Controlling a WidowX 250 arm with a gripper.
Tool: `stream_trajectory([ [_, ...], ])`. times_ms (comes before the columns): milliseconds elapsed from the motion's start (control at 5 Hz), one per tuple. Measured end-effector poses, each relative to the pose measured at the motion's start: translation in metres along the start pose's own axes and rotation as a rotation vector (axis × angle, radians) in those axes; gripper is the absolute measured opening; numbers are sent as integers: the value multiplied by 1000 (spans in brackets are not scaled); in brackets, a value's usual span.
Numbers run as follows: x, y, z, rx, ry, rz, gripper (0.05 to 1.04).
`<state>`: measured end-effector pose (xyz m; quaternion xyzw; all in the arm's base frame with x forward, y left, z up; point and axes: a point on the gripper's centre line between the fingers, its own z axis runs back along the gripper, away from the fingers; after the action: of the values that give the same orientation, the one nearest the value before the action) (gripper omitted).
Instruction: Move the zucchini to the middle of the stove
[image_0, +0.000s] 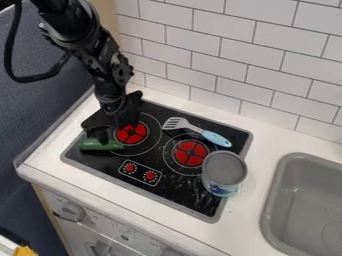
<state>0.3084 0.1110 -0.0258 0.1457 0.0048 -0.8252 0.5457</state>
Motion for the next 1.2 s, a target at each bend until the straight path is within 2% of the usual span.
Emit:
stream_trajectory([
  [400,0,-16,-8,-89,-59,205,999],
  [800,0,-15,-30,-116,-105,263,999],
  [1000,-4,-15,-40,-124,-109,273,970],
  [1200,-9,-12,-41,-121,-97,252,713],
])
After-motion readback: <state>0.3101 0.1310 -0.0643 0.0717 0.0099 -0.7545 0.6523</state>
